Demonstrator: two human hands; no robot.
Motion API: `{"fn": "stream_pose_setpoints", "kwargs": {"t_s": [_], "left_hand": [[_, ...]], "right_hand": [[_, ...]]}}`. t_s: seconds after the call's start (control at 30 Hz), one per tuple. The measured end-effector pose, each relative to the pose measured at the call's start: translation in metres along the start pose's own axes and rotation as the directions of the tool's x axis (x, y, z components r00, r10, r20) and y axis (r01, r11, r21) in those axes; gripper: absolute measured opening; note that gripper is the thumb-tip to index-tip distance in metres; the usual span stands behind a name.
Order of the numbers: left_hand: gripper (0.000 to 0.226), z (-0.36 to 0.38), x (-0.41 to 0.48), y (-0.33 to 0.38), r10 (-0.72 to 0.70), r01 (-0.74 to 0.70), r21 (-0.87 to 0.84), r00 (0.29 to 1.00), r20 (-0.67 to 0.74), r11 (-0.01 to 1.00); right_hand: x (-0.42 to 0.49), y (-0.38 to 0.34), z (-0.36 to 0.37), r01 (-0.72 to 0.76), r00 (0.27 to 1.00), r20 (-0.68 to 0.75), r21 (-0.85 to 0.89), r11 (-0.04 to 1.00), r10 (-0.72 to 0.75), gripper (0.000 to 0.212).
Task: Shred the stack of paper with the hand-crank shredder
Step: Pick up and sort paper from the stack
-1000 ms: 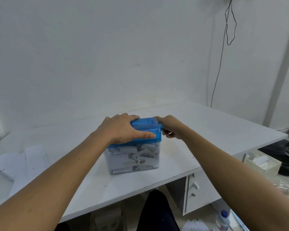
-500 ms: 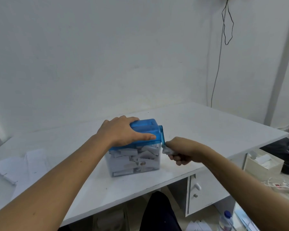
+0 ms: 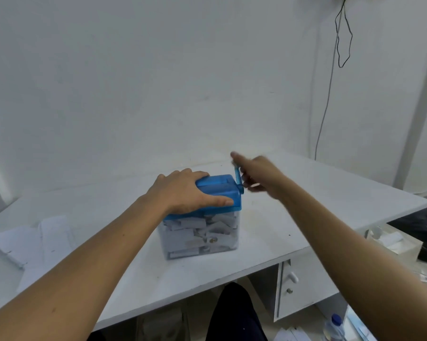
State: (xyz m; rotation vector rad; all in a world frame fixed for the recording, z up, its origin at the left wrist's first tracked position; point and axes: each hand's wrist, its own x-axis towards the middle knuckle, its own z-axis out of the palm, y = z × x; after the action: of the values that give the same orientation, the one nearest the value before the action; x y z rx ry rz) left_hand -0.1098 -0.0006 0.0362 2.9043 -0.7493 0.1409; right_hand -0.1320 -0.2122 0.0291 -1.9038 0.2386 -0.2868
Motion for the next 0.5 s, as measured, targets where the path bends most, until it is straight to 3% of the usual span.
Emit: {"fn": "stream_pose_setpoints", "kwargs": {"t_s": [0.1,0.17,0.27,0.43,0.5], "left_hand": [[0.111,0.001,0.001,0.0,0.0,0.0,-0.005,1.0,0.002,1.0],[0.116,0.002,0.001,0.0,0.0,0.0,0.002,1.0,0.003,1.0],[0.112,0.0,0.001,0.001,-0.007,0.007,0.001,1.0,0.004,1.0],[0.111,-0.007,0.003,0.001,-0.013,0.012,0.01,0.993,0.119,1.0],[0.111,-0.013,0.009,0.0,-0.045,0.06,-0.071,0.979,0.197,0.996]], "right_hand": [[0.024,0.042,0.023,-0.25,0.961,0.121,-0.008,0.968,0.249,0.04],[0.023,0.059,0.029,-0.343,0.928,0.18,0.079,0.936,0.325,0.028],[0.026,0.056,0.03,-0.258,0.964,0.098,0.106,0.96,0.248,0.017],[0.04,0.036,0.026,-0.199,0.977,0.059,-0.111,0.974,0.206,0.013],[0.047,0.026,0.021,-0.175,0.979,0.073,-0.196,0.965,0.193,0.016]]}}
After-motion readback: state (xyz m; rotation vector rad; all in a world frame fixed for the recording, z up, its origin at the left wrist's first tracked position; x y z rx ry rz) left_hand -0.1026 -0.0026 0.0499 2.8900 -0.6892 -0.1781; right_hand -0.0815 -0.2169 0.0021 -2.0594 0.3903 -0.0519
